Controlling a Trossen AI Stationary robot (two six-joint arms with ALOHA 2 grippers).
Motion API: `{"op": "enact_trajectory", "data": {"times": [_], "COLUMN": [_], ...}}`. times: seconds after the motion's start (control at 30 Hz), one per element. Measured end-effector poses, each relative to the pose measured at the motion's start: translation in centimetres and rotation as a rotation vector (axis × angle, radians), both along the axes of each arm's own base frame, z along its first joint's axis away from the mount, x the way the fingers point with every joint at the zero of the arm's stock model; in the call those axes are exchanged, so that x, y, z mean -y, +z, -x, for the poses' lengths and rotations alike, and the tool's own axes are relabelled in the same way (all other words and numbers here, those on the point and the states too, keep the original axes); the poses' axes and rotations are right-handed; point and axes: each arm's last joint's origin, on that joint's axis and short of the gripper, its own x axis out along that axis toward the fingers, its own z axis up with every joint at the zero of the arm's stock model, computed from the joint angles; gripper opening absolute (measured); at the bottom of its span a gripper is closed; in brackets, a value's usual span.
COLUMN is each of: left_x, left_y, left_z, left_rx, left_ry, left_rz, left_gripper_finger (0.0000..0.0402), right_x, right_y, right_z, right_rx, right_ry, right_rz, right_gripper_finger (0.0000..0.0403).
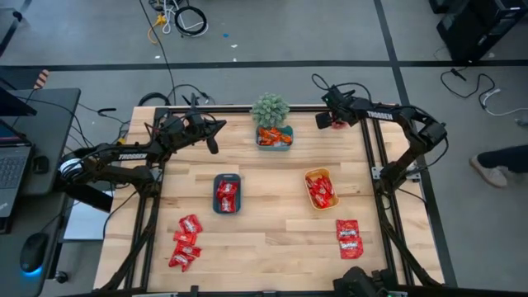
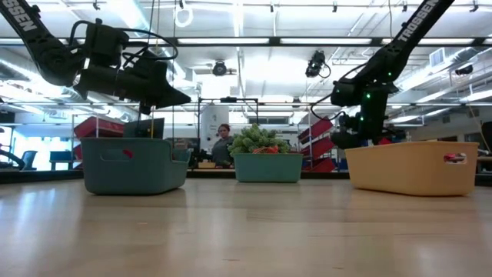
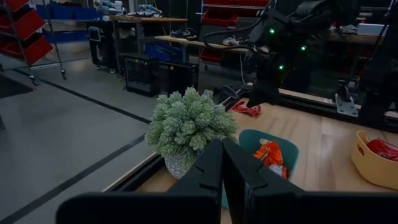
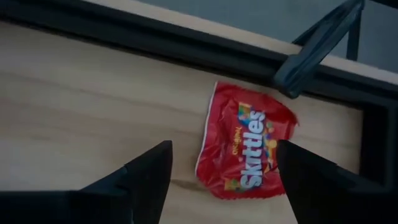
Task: Sort candy
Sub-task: Put the red candy into the blue bin
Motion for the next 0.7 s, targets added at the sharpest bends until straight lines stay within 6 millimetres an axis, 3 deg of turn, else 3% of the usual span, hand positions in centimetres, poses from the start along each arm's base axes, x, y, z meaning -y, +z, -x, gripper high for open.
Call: {"op": "enact_trajectory", "data": {"times": [0.13,0.3,0.5,0.6,0.7], "left_x": [0.0,0.0,0.0,0.0,0.0], "left_y": [0.0,0.0,0.0,0.0,0.0], "left_z": [0.0,0.0,0.0,0.0,0.0], "left_rx": [-0.001,-0.001,-0.001,-0.001,0.000], "left_ry": [-0.001,-0.002,-0.002,-0.002,-0.002], "left_rz": [0.001,0.001,0.001,0.001,0.003], "left_gripper_finger": [0.0011,0.0011,0.0011,0.0011,0.0011], "right_x": [0.0,0.4,2.4,3.2,3.7], "right_y": [0.0,0.4,4.4,6.5,7.1], "right_z": [0.0,-0.4,-0.9,-0.5,0.5], "right_rx": [-0.004,-0.017,-0.005,0.028,0.078], "right_ry": [0.021,0.167,0.191,0.158,0.124], "right_rz": [-0.001,0.009,0.015,-0.010,-0.066], "right_gripper_finger": [0.0264,0.0258,0.0230,0.0196,0.0158]}}
